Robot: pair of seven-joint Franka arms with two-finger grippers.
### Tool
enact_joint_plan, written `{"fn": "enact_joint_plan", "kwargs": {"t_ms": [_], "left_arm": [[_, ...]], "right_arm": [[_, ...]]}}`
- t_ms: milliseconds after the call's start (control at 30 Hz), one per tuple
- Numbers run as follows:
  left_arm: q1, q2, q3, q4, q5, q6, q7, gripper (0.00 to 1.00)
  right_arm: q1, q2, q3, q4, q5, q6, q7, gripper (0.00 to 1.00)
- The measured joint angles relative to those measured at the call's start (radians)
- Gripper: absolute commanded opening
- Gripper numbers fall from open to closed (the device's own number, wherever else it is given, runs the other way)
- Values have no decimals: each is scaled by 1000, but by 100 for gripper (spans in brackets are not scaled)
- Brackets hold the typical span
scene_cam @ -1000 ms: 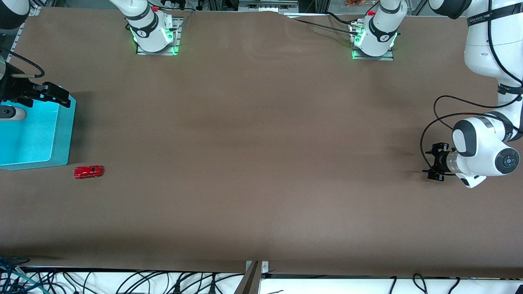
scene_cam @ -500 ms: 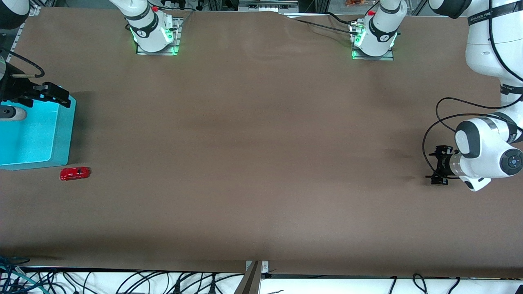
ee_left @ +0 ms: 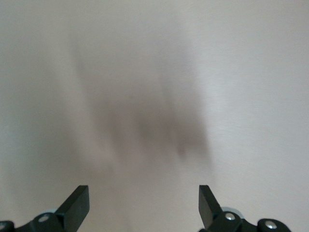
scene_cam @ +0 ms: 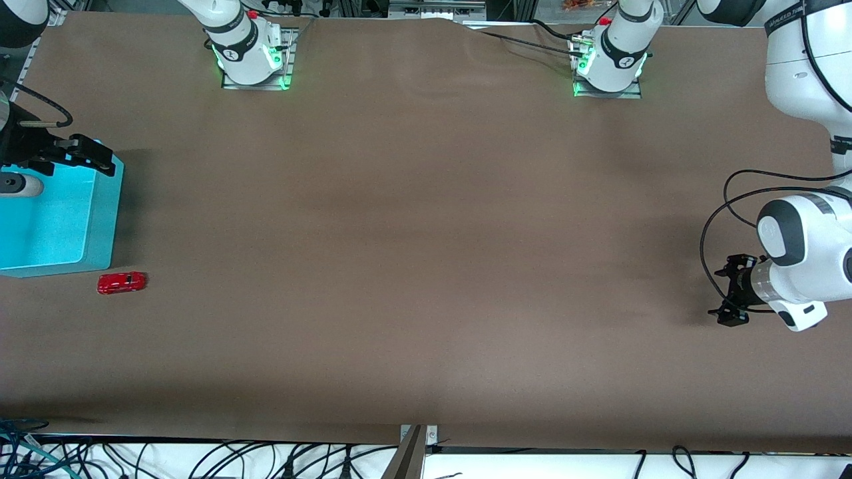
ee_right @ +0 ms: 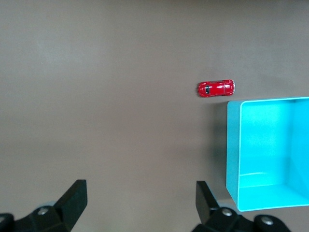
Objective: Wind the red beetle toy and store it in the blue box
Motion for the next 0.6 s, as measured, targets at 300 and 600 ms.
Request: {"fn": "enact_joint_plan", "kwargs": {"t_ms": [300,600], "left_arm": [[-10,-54,-3,64,21,-83,230,100],[-19,-74,-16,237,58,-278,411,100]], "right_arm": [[-1,1,0,0,0,3,0,100],[-1,2,0,0,0,5,1,100]]}}
